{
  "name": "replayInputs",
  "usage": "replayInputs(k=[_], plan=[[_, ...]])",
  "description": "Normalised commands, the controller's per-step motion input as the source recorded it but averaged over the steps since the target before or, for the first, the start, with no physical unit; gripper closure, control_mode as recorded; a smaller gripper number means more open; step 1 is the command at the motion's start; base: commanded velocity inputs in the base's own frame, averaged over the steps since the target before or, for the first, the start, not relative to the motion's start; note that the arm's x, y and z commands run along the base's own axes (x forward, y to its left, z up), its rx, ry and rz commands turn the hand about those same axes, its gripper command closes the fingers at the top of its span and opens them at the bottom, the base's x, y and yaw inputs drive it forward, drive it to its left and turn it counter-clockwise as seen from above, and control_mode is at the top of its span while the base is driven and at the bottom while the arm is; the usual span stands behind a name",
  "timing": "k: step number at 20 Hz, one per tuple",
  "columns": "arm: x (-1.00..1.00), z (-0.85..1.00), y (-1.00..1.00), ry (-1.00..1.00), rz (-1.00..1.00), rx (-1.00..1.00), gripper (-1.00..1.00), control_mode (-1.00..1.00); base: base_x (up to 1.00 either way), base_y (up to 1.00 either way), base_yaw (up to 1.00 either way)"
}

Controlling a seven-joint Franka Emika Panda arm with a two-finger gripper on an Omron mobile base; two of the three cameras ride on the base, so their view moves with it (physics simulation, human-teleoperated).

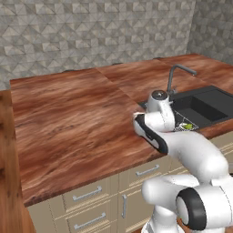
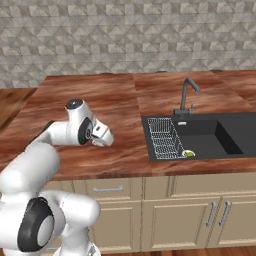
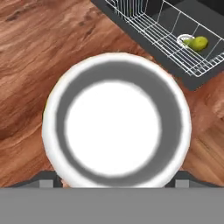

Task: Clear the mugs and bowl far away from the sink.

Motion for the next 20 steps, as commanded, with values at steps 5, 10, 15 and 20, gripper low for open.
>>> replayInputs(k=[5, 10, 15, 20], plan=[[-0.71, 0.98, 0.02, -0.4, 0.44, 0.0, 1.0, -1.0, 0.0, 0.0, 0.0], [-0.21, 0.44, 0.06, -0.17, 0.45, 0.0, 1.0, -1.0, 0.0, 0.0, 0.0], [-0.06, 0.0, 0.0, 0.0, 0.0, 0.0, 1.0, 1.0, -0.77, -0.07, 0.28], [0.0, 0.0, 0.0, 0.0, 0.0, 0.0, 1.0, 1.0, -0.7, -0.02, 0.8]])
